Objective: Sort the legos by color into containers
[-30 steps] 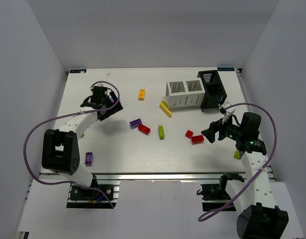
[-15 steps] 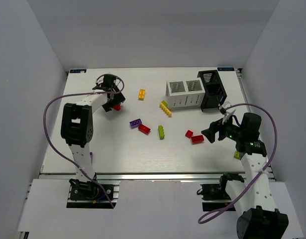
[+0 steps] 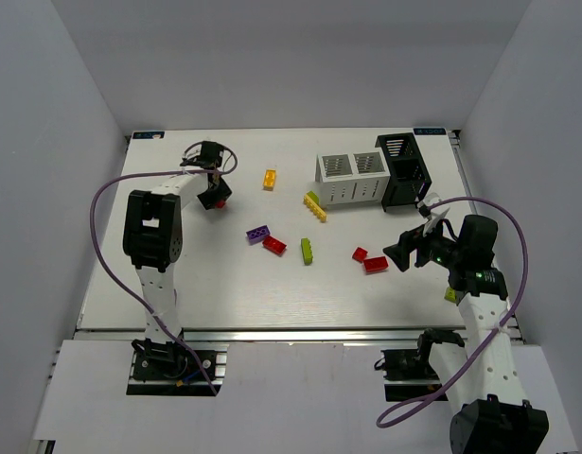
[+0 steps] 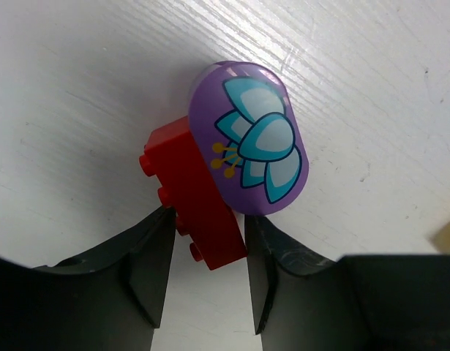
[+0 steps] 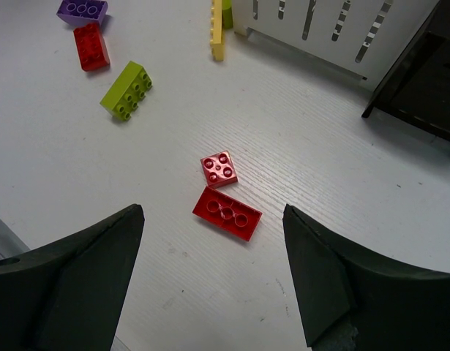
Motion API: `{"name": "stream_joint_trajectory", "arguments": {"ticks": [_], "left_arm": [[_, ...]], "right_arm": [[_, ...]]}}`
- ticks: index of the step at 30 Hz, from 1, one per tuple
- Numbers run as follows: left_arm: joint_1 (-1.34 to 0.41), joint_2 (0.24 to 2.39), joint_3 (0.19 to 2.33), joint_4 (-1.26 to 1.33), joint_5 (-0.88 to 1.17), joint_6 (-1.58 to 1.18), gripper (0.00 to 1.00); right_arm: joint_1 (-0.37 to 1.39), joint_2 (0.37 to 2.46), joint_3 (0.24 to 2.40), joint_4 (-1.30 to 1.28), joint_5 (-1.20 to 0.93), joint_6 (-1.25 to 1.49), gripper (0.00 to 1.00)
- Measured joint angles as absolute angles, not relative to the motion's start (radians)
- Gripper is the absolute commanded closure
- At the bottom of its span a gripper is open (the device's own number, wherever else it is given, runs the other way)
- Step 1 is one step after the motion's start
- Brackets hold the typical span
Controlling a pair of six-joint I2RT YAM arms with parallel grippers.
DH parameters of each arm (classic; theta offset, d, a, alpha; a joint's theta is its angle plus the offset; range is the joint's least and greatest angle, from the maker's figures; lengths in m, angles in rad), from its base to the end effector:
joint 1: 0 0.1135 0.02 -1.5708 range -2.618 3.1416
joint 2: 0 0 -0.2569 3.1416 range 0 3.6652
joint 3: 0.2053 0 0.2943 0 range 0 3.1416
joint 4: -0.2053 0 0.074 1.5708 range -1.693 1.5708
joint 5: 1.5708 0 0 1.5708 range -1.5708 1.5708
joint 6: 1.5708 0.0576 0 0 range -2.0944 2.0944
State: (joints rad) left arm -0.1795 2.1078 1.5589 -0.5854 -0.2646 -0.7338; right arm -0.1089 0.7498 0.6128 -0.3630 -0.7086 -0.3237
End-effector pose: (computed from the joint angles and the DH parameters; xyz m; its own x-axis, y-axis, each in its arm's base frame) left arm 0.4782 -0.0715 0.1177 -0.7047 -0.5291 -0.4727 -0.5500 0.8283 -0.1071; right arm 0.2316 0.0124 0.2522 -0.2975 -0.2104 -0.9312 -0.6116 0.7910 0.0167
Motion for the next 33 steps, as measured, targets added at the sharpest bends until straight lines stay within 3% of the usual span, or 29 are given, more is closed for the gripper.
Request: {"name": "stream_joint_trajectory", "arguments": {"ticks": [5,11,18,22,26,31,33], "left_arm": [[-0.179,2.107,1.549,-0.587,-0.277,-0.733,0.54],[-0.179,2.089,1.523,-0.576,-0.28,-0.715,0.87],[-0.179,2.033,1.451,-0.556,-0.238,-0.661,1.0],[-0.179,1.914,1.341,-0.521,-0.123,-0.583,1.0],[-0.186,1.728,1.206,-0.41,0.104,-0.497,1.0],[-0.258,1.485,1.074,-0.233,0.395,-0.419,1.0],[-0.302,1.421,1.039,-0.173,0.474,-0.398,1.0]], "right_arm": [[-0.109,0.743,0.612,-0.363,-0.706,-0.323,0.19],[-0.109,0.74,0.612,-0.36,-0.706,-0.322,0.19],[-0.109,0.739,0.611,-0.356,-0.708,-0.322,0.19],[-0.109,0.739,0.611,-0.357,-0.741,-0.327,0.11],[-0.099,0.768,0.614,-0.366,-0.85,-0.347,0.11],[-0.041,0.935,0.69,-0.366,-0.989,-0.25,0.25],[0.0,1.006,0.736,-0.331,-1.0,-0.155,0.26]]}}
